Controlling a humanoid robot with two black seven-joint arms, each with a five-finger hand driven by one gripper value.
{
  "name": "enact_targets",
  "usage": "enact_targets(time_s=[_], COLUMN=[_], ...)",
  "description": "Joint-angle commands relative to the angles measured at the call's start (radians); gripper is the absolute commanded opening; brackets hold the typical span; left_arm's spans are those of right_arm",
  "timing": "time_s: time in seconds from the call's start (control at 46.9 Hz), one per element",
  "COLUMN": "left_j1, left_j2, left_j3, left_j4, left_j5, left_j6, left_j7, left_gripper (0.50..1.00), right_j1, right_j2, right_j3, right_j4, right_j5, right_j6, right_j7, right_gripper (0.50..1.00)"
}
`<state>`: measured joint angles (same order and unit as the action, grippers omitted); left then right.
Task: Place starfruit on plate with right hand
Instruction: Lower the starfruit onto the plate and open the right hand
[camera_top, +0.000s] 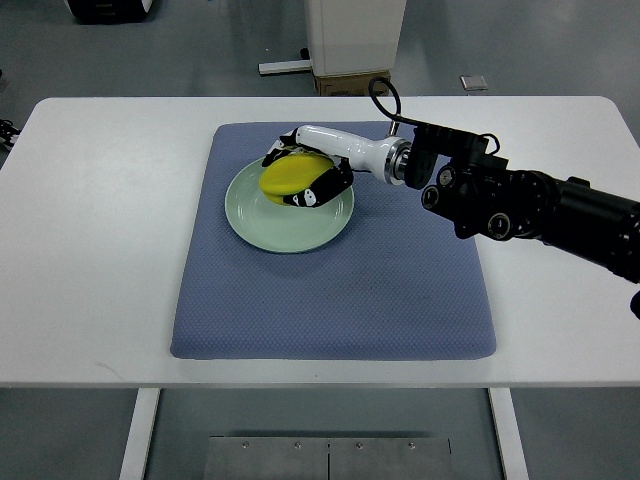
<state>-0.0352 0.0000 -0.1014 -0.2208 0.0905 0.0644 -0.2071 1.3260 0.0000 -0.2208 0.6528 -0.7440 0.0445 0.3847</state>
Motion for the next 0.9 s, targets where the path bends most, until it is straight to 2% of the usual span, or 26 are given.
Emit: enact_targets(time_s=[0.0, 0.427, 0.448, 0.469, 0.491, 0.533, 0.555, 0.576, 0.619, 0.875], left_j1=[0.0, 0.0, 0.0, 0.0, 0.0, 0.0, 0.0, 0.0, 0.0, 0.0], left_j2=[0.0, 0.0, 0.0, 0.0, 0.0, 0.0, 0.0, 0.0, 0.0, 0.0], left_j3=[0.0, -0.001, 0.0, 0.0, 0.0, 0.0, 0.0, 0.0, 0.0, 0.0], left_j4=[0.0, 0.0, 0.0, 0.0, 0.0, 0.0, 0.0, 0.0, 0.0, 0.0], left_j5=[0.0, 0.0, 0.0, 0.0, 0.0, 0.0, 0.0, 0.0, 0.0, 0.0], left_j6=[0.0, 0.0, 0.0, 0.0, 0.0, 0.0, 0.0, 0.0, 0.0, 0.0], left_j7=[0.0, 0.0, 0.0, 0.0, 0.0, 0.0, 0.0, 0.0, 0.0, 0.0], left_gripper=[1.0, 1.0, 1.0, 1.0, 1.0, 1.0, 1.0, 1.0, 1.0, 1.0], right_j1=[-0.001, -0.042, -0.044, -0.044, -0.044, -0.044, -0.044, -0.044, -0.044, -0.036], right_j2=[0.0, 0.0, 0.0, 0.0, 0.0, 0.0, 0.0, 0.0, 0.0, 0.0], right_j3=[-0.002, -0.042, -0.042, -0.04, -0.04, -0.037, -0.034, -0.031, -0.026, -0.011], right_j4=[0.002, 0.002, 0.002, 0.002, 0.002, 0.001, 0.001, 0.001, 0.001, -0.002], right_j5=[0.0, -0.005, -0.003, -0.001, 0.0, 0.002, 0.002, 0.003, 0.003, 0.038], right_j6=[0.001, 0.011, 0.011, 0.011, 0.011, 0.009, 0.009, 0.009, 0.011, 0.011], right_j7=[-0.01, -0.049, -0.05, -0.05, -0.052, -0.052, -0.052, -0.052, -0.052, -0.052], right_gripper=[0.5, 0.506, 0.543, 0.601, 0.677, 0.867, 0.936, 0.985, 0.998, 1.0])
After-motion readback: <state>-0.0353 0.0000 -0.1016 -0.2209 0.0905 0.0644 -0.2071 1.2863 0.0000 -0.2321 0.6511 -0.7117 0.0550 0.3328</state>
